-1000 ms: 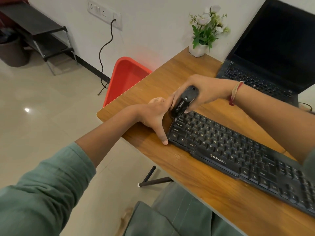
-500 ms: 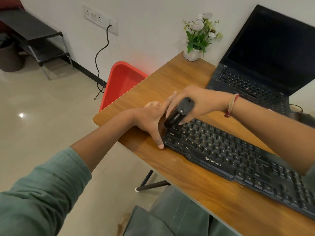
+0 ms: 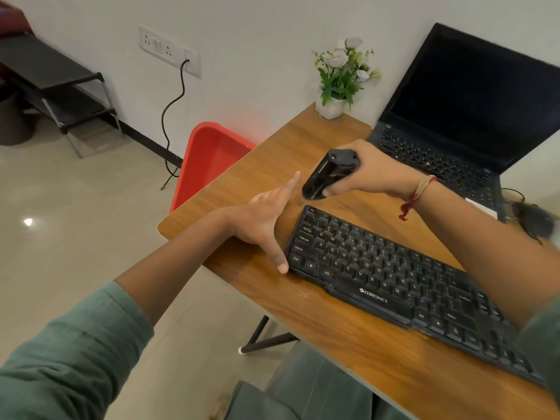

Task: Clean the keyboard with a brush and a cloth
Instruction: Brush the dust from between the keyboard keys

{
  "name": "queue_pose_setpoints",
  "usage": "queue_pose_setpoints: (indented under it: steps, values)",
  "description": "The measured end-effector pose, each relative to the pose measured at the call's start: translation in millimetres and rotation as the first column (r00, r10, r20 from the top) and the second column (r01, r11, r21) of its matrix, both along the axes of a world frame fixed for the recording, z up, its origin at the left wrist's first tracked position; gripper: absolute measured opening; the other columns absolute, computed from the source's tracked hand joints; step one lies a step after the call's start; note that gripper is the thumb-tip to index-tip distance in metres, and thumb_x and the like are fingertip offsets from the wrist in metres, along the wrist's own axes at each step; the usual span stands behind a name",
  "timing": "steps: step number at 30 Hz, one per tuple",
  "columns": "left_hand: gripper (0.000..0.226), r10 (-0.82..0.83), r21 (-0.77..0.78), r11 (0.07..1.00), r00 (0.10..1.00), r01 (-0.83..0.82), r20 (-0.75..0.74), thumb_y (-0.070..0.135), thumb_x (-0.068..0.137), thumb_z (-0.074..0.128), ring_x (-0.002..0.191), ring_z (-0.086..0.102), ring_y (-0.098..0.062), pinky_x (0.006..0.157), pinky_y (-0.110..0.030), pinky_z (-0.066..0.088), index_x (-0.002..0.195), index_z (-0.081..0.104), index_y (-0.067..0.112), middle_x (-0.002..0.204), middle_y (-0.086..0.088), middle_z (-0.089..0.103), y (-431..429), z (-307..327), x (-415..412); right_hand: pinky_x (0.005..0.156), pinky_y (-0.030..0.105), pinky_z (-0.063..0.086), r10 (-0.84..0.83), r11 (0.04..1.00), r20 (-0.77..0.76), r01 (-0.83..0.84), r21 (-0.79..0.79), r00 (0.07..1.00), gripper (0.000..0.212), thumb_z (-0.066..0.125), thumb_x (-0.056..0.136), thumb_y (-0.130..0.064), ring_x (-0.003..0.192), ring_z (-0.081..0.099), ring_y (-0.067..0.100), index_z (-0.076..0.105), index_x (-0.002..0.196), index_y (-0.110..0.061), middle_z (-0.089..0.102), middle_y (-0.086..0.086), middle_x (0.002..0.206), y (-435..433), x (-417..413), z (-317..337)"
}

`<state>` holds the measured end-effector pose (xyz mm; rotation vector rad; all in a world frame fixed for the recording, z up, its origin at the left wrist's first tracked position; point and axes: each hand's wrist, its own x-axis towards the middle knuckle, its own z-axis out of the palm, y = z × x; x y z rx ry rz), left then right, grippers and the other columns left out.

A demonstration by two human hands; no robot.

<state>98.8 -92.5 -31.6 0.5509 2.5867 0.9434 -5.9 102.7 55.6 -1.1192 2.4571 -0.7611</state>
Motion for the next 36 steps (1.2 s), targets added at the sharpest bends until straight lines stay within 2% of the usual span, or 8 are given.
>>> queue_pose_setpoints:
  steps: [5,9,16,19,21,24,31,36]
  values:
    - [0.158,0.001,-0.076,0.997,0.999,-0.005,-0.051,0.064,0.040,0.083,0.148,-0.001,-0.019,0.120,-0.043,-0.005,0.150,-0.022,0.023,0.162,0.002,-0.007,4,-2,-1,0.073,0.043,0.051,-0.095,0.988,0.028,0.090,0.123,0.995,0.027,0.082,0.068,-0.009,0.080,0.063,0.029,0.066,0.087,0.001,0.069,0.018,0.087,7,-8,-8]
    - [0.159,-0.005,-0.111,0.994,0.999,0.001,-0.032,0.064,0.040,0.085,0.147,-0.005,-0.019,0.115,-0.037,-0.013,0.150,-0.023,0.024,0.162,0.003,-0.008,5,-4,-2,0.064,0.024,0.054,-0.265,0.964,0.224,0.265,0.030,0.938,0.032,0.081,0.069,-0.004,0.082,0.067,0.015,0.066,0.097,-0.001,0.071,0.010,0.090,16,-8,-14]
    - [0.158,-0.058,-0.216,0.975,0.998,0.056,0.000,0.081,0.034,0.070,0.148,-0.015,-0.017,0.119,-0.047,-0.014,0.148,-0.025,0.030,0.162,0.005,-0.013,6,-6,-7,0.080,0.035,0.058,-0.374,0.922,0.322,0.388,0.023,0.870,0.037,0.080,0.069,-0.004,0.092,0.067,0.020,0.063,0.103,-0.006,0.069,0.009,0.096,11,-6,-24]
    - [0.155,-0.070,-0.237,0.969,0.997,0.071,0.012,0.076,0.038,0.075,0.147,-0.019,-0.017,0.117,-0.047,-0.018,0.149,-0.025,0.031,0.162,0.005,-0.015,8,-4,-7,0.077,0.033,0.059,-0.377,0.920,0.394,0.388,0.054,0.838,0.044,0.078,0.072,-0.005,0.094,0.067,0.021,0.059,0.111,-0.006,0.068,0.009,0.101,14,-5,-28]
    - [0.153,-0.075,-0.258,0.963,0.997,0.079,0.027,0.074,0.041,0.076,0.146,-0.022,-0.018,0.117,-0.048,-0.019,0.149,-0.024,0.033,0.162,0.006,-0.018,9,-3,-8,0.075,0.032,0.059,-0.363,0.922,0.453,0.383,0.051,0.814,0.036,0.075,0.075,-0.002,0.092,0.069,0.023,0.060,0.107,-0.005,0.069,0.010,0.099,17,-2,-31]
    - [0.152,-0.078,-0.268,0.960,0.996,0.086,0.040,0.073,0.042,0.075,0.146,-0.024,-0.018,0.116,-0.047,-0.021,0.149,-0.025,0.033,0.161,0.006,-0.020,9,-2,-8,0.059,0.023,0.057,-0.340,0.917,0.517,0.399,-0.003,0.786,0.031,0.071,0.078,0.002,0.084,0.069,0.019,0.061,0.105,-0.004,0.069,0.010,0.096,22,1,-33]
    - [0.154,-0.094,-0.293,0.951,0.995,0.101,0.040,0.080,0.036,0.070,0.145,-0.024,-0.015,0.116,-0.046,-0.021,0.151,-0.018,0.028,0.161,0.006,-0.019,8,-2,-7,0.084,0.044,0.057,-0.311,0.921,0.459,0.383,-0.069,0.832,0.032,0.076,0.072,0.001,0.095,0.069,0.031,0.063,0.101,-0.003,0.069,0.019,0.102,13,1,-36]
    - [0.149,-0.087,-0.290,0.953,0.996,0.085,0.006,0.085,0.034,0.061,0.147,-0.018,-0.014,0.117,-0.045,-0.020,0.153,-0.007,0.026,0.162,0.006,-0.012,9,-4,-5,0.081,0.035,0.058,-0.297,0.940,0.394,0.339,-0.038,0.870,0.034,0.077,0.072,-0.002,0.096,0.068,0.026,0.062,0.103,-0.005,0.069,0.016,0.102,9,4,-35]
